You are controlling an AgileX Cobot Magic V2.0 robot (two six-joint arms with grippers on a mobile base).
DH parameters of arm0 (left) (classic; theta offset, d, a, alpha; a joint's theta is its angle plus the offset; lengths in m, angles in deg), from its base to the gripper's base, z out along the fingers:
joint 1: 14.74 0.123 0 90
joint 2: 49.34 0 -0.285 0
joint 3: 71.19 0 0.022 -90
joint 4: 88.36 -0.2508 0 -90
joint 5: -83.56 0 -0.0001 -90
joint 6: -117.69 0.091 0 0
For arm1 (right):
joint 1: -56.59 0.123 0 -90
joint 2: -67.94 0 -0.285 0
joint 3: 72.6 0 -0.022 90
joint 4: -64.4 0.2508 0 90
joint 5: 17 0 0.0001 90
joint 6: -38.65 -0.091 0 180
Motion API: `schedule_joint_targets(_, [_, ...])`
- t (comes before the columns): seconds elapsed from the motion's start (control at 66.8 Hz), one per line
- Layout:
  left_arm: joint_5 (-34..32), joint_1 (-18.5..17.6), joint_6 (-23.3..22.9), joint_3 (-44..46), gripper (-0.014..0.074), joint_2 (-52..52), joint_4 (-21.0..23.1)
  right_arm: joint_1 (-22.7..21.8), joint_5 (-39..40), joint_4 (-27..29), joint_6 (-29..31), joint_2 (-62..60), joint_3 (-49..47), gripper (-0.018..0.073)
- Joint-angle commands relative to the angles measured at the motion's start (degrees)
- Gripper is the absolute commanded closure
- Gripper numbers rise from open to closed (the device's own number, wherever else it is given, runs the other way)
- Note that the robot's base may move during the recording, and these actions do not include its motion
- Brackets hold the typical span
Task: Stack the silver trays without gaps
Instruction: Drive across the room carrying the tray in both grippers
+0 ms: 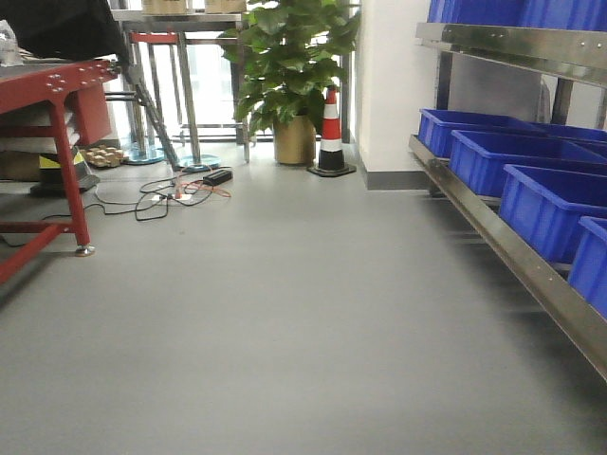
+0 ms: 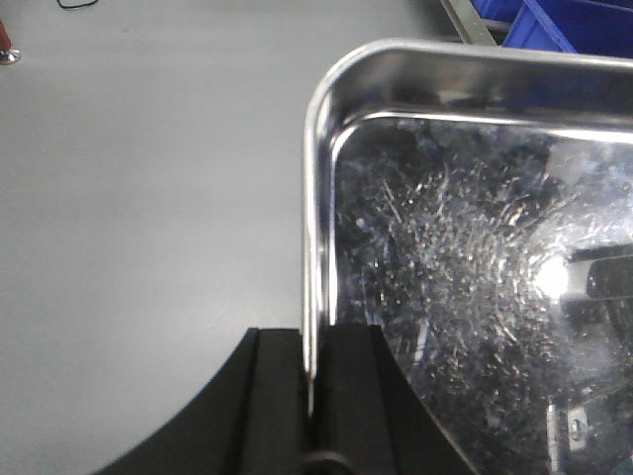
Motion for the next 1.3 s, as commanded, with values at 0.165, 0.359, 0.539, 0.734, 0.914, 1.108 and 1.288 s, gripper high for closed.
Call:
schedule_joint_targets(0.165, [-2.2,-0.4,-0.1,0.2,0.0613,0.2,-1.3,0.4,3.1,-1.6,0.3,-0.2,-0.3,0.0565])
schedule_joint_targets(0.359, [-2.2,-0.4,-0.1,0.2,0.0613,0.2,-1.3,0.4,3.1,-1.6,0.3,-0.2,-0.3,0.0565])
schedule_joint_targets(0.539, [-2.2,-0.4,-0.1,0.2,0.0613,0.2,-1.3,0.4,3.1,-1.6,0.3,-0.2,-0.3,0.0565])
schedule_joint_targets(0.734, [-2.2,-0.4,-0.1,0.2,0.0613,0.2,-1.3,0.4,3.1,-1.6,0.3,-0.2,-0.3,0.0565])
schedule_joint_targets(0.914, [-2.2,-0.4,-0.1,0.2,0.0613,0.2,-1.3,0.4,3.3,-1.6,0.3,-0.2,-0.3,0.0565])
schedule_joint_targets(1.108, [-2.2,-0.4,-0.1,0.2,0.0613,0.2,-1.3,0.4,3.5,-1.6,0.3,-0.2,-0.3,0.0565])
schedule_joint_targets(1.288, [-2.2,-0.4,-0.1,0.2,0.0613,0.2,-1.3,0.4,3.8,-1.6,0.3,-0.2,-0.3,0.0565])
